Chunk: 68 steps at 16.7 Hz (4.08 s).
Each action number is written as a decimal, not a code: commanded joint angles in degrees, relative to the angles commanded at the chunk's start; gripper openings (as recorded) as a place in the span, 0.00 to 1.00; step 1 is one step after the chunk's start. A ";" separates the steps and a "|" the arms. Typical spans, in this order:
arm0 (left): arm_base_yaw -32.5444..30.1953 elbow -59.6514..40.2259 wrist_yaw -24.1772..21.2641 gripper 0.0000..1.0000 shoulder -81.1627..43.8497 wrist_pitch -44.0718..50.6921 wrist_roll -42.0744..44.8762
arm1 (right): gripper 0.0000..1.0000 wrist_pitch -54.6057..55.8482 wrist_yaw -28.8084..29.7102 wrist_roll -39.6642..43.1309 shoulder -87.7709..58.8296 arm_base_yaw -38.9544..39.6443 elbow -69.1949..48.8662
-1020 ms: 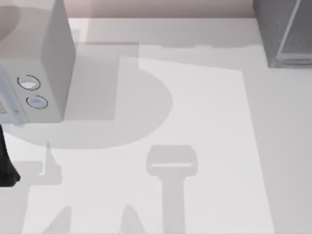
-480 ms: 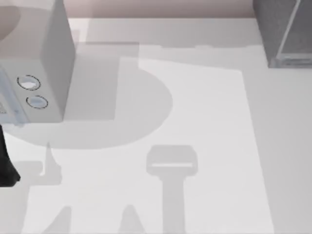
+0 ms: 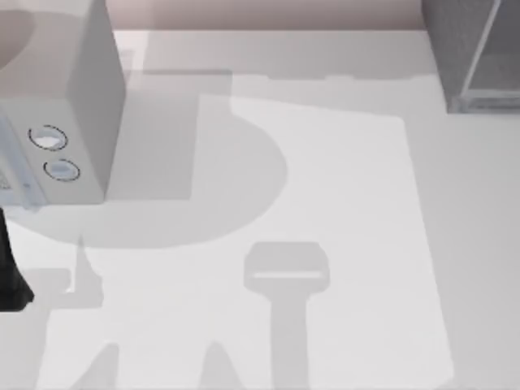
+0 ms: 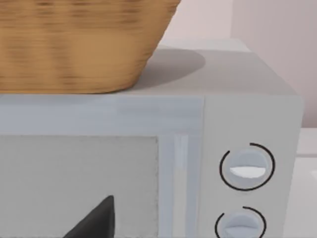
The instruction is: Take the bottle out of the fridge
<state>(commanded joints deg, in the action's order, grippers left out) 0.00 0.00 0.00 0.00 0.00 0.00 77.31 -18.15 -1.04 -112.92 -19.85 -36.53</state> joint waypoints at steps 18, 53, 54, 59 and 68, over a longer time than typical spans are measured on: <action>0.00 0.00 0.00 1.00 0.00 0.00 0.00 | 1.00 -17.48 9.44 0.16 -12.00 9.14 -28.98; 0.00 0.00 0.00 1.00 0.00 0.00 0.00 | 0.00 -26.00 9.95 0.07 -10.47 9.51 -34.88; 0.00 0.00 0.00 1.00 0.00 0.00 0.00 | 0.00 -27.43 9.93 0.05 -9.67 9.50 -35.24; 0.00 0.00 0.00 1.00 0.00 0.00 0.00 | 0.00 -29.50 9.89 0.06 -7.66 9.49 -36.31; 0.00 0.00 0.00 1.00 0.00 0.00 0.00 | 0.00 -24.51 8.37 -0.04 2.14 8.13 -20.57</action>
<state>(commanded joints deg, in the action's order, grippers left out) 0.00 0.00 0.00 0.00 0.00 0.00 52.80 -9.77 -1.08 -110.78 -11.72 -57.10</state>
